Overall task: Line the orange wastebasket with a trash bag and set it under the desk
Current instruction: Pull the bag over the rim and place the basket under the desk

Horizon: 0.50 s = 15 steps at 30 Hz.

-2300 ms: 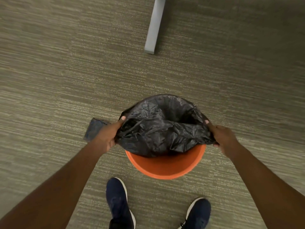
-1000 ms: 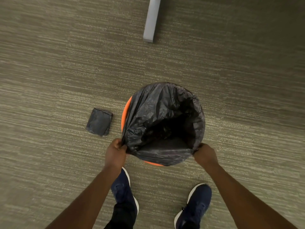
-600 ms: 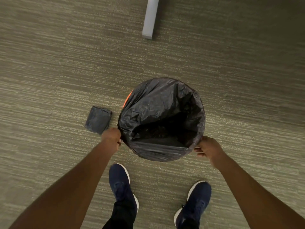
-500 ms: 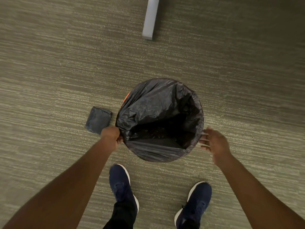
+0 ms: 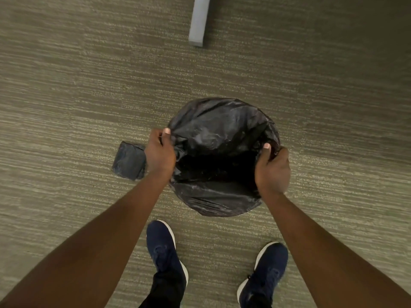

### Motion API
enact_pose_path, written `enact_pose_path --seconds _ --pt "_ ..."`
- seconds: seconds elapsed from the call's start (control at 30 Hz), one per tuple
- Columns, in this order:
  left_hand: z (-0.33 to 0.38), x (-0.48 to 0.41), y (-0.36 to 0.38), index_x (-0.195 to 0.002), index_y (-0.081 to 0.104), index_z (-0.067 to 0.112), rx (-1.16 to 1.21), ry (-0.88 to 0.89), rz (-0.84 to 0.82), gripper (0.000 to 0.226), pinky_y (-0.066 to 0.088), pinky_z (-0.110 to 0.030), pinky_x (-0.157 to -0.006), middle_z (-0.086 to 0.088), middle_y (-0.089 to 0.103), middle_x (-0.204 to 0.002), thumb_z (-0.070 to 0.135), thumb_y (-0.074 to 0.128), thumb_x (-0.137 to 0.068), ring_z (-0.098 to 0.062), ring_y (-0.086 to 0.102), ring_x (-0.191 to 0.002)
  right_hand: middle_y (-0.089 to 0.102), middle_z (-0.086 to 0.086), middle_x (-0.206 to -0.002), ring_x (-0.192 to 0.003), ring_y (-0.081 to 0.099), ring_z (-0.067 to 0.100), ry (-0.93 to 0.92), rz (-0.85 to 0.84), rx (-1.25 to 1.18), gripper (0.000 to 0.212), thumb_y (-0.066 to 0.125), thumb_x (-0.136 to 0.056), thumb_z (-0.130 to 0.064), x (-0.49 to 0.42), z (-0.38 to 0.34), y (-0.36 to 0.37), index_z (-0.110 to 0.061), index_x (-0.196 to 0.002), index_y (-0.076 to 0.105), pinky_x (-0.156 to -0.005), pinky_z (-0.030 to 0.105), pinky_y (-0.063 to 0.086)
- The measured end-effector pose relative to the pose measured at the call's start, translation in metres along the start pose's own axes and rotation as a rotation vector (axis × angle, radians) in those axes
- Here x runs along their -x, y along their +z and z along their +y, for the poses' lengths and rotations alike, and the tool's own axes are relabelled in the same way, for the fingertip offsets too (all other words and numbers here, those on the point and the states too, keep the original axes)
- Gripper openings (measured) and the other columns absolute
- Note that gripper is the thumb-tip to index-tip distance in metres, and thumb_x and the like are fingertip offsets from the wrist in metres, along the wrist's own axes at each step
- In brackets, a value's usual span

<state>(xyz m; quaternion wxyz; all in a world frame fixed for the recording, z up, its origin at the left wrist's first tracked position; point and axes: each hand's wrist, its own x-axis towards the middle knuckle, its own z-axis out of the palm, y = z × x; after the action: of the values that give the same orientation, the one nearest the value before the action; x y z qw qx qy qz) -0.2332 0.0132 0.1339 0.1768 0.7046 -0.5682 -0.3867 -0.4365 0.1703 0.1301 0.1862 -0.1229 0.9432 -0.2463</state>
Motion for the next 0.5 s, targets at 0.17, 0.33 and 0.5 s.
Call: enact_pose_path --seconds 0.17,0.33,0.5 --pt "-0.005 -0.040 0.008 -0.085 0.065 0.011 0.417 -0.526 -0.233 0.026 0.056 -0.031 -0.065 -0.007 0.069 -0.078 0.027 0.054 -0.101 -0.023 0.067 -0.078 0.067 0.022 -0.101 -0.084 0.067 0.040 -0.087 0.044 0.067 0.047 0.044 -0.100 -0.048 0.001 0.006 0.002 -0.003 -0.112 0.046 -0.063 0.033 0.035" --pt "0.004 -0.056 0.004 -0.081 0.062 0.011 0.156 -0.483 -0.230 0.026 0.051 -0.030 -0.068 -0.001 0.063 -0.074 0.023 0.052 -0.102 -0.023 0.064 -0.086 0.066 0.020 -0.107 -0.089 0.066 0.039 -0.089 -0.011 0.057 0.046 0.046 -0.100 -0.048 -0.002 0.007 0.001 -0.005 -0.116 0.046 -0.065 0.034 0.038" --pt "0.026 -0.031 -0.001 -0.106 0.063 0.015 -0.039 0.288 -0.227 0.049 0.045 -0.029 -0.069 0.000 0.068 -0.094 0.055 0.036 -0.103 -0.015 0.061 -0.083 0.069 0.008 -0.097 -0.089 0.064 0.032 -0.010 -0.048 -0.065 0.048 0.044 -0.099 -0.053 -0.010 0.004 -0.004 -0.008 -0.113 0.054 -0.070 0.033 0.042"
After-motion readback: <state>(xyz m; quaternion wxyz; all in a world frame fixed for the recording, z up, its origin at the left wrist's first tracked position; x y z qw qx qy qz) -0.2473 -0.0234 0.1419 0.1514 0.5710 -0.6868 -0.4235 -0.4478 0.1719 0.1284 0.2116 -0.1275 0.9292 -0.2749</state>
